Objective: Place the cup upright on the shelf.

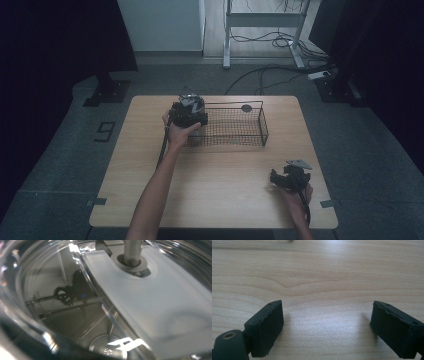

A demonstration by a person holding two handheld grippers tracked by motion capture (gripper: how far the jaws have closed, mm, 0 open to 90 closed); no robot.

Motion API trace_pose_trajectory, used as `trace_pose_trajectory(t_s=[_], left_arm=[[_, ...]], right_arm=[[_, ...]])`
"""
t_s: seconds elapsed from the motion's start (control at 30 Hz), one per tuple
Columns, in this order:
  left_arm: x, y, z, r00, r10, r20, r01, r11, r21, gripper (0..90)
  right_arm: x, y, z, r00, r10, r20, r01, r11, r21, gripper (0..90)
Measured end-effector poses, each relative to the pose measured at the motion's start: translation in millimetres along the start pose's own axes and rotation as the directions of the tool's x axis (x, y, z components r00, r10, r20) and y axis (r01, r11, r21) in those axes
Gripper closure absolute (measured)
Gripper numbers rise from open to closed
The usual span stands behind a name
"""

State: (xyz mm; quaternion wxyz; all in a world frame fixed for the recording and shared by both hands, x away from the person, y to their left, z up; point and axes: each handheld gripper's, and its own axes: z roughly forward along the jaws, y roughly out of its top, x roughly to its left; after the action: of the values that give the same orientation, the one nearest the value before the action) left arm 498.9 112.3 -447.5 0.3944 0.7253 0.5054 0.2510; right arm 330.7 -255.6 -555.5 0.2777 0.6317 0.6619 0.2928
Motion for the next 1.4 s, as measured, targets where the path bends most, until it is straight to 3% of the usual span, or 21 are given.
trace_pose_trajectory(t_s=[0.87, 1.0, 1.13, 1.2, 1.4], left_arm=[[-0.5, -19.3, 16.2, 0.9997, -0.011, -0.022, 0.012, 0.9997, 0.023, 3.7], [-1.3, -21.2, 15.6, 0.9997, -0.006, -0.024, 0.007, 0.9999, 0.014, 3.7], [-3.5, -23.7, 14.6, 0.9996, 0.023, -0.015, -0.023, 0.9997, 0.012, 3.6], [-2.8, -24.6, 13.8, 0.9998, 0.020, 0.000, -0.020, 0.9997, 0.012, 3.5], [-4.8, -25.9, 12.4, 0.9998, 0.020, -0.008, -0.020, 0.9998, 0.005, 0.1]], right_arm=[[-0.1, -0.1, -0.1, 1.0000, -0.003, -0.001, 0.003, 1.000, -0.002, 11.5], [-0.1, -0.1, -0.1, 1.0000, -0.004, -0.001, 0.004, 1.000, -0.002, 11.6], [0.0, -0.1, -0.1, 1.0000, -0.003, -0.001, 0.003, 1.000, -0.002, 11.7], [0.1, -0.1, -0.2, 1.0000, -0.001, -0.001, 0.001, 1.000, -0.001, 11.7], [-0.1, -0.1, -0.1, 1.0000, -0.003, -0.002, 0.003, 1.000, -0.002, 11.8]])
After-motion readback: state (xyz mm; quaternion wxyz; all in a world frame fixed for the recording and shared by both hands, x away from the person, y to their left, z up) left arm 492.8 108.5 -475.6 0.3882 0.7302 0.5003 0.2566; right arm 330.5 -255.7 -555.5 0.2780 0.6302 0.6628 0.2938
